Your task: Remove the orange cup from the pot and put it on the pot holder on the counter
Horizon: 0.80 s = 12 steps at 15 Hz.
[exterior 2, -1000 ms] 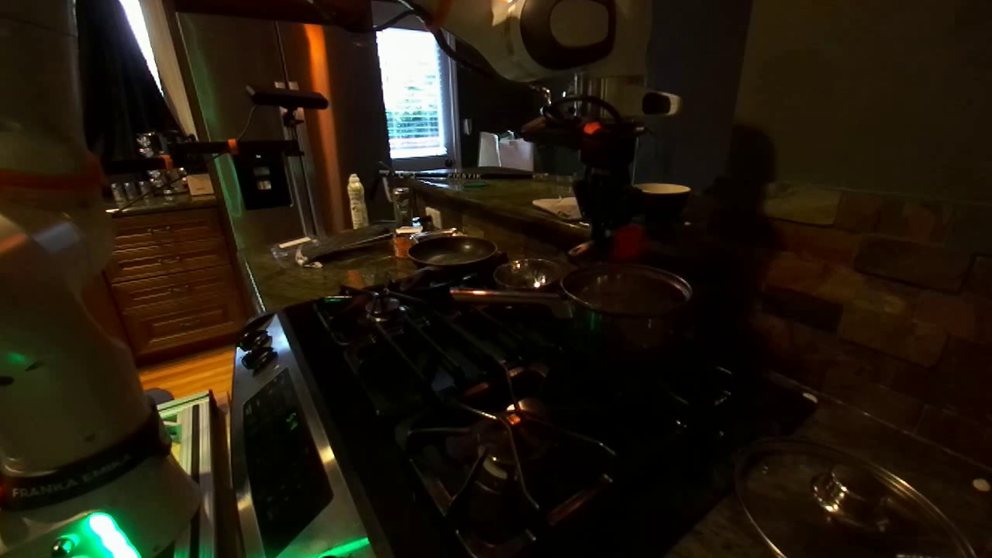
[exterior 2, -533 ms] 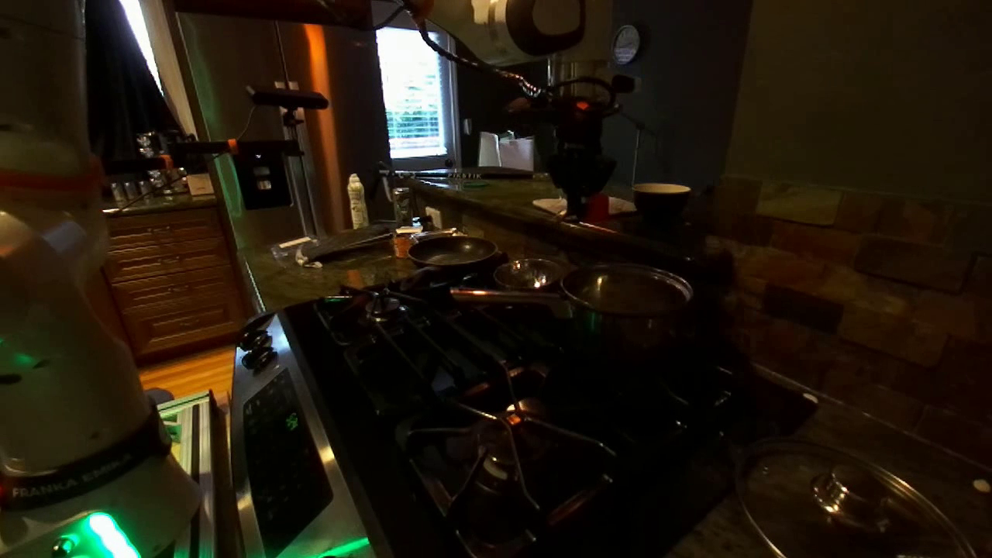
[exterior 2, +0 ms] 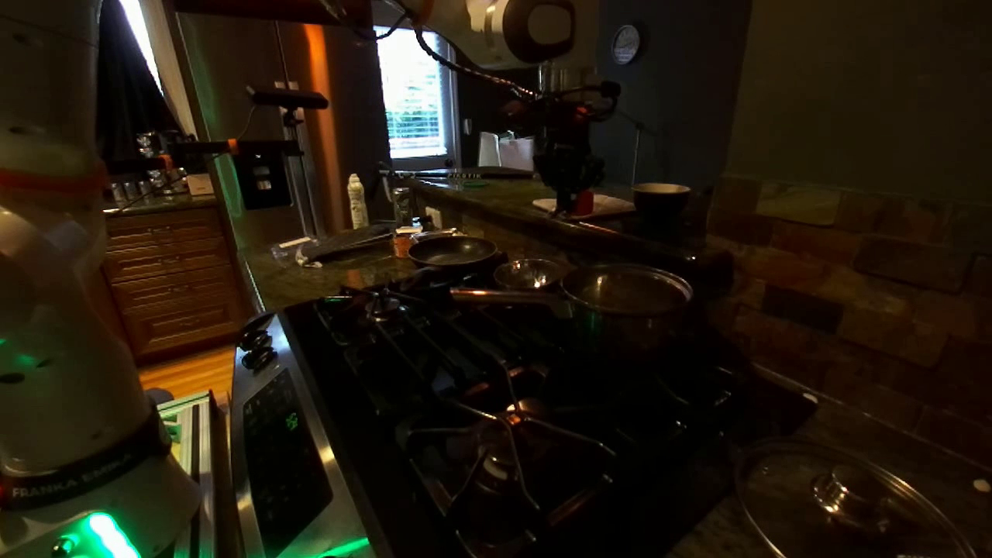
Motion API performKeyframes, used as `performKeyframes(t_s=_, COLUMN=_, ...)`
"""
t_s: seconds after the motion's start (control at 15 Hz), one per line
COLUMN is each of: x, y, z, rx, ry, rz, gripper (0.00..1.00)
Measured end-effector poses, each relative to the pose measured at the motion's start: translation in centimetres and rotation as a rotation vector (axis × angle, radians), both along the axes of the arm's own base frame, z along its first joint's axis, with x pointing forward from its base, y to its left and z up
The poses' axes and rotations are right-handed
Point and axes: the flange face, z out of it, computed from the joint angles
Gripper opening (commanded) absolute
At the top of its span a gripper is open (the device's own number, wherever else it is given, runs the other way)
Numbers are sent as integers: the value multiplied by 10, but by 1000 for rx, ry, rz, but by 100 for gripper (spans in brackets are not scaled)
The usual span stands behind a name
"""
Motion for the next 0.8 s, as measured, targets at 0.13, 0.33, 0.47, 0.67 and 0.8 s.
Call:
performKeyframes(t_s=0.13, x=0, y=0, z=1, rx=4, ry=-4, rz=-1, gripper=4)
performKeyframes(t_s=0.33, x=7, y=12, z=21, rx=12, ry=-57, rz=62, gripper=4)
performKeyframes(t_s=0.47, x=11, y=34, z=41, rx=31, ry=-102, rz=157, gripper=4)
performKeyframes(t_s=0.67, x=13, y=78, z=68, rx=68, ry=-160, rz=313, gripper=4)
performKeyframes(t_s=0.8, x=13, y=103, z=79, rx=93, ry=-185, rz=417, gripper=4)
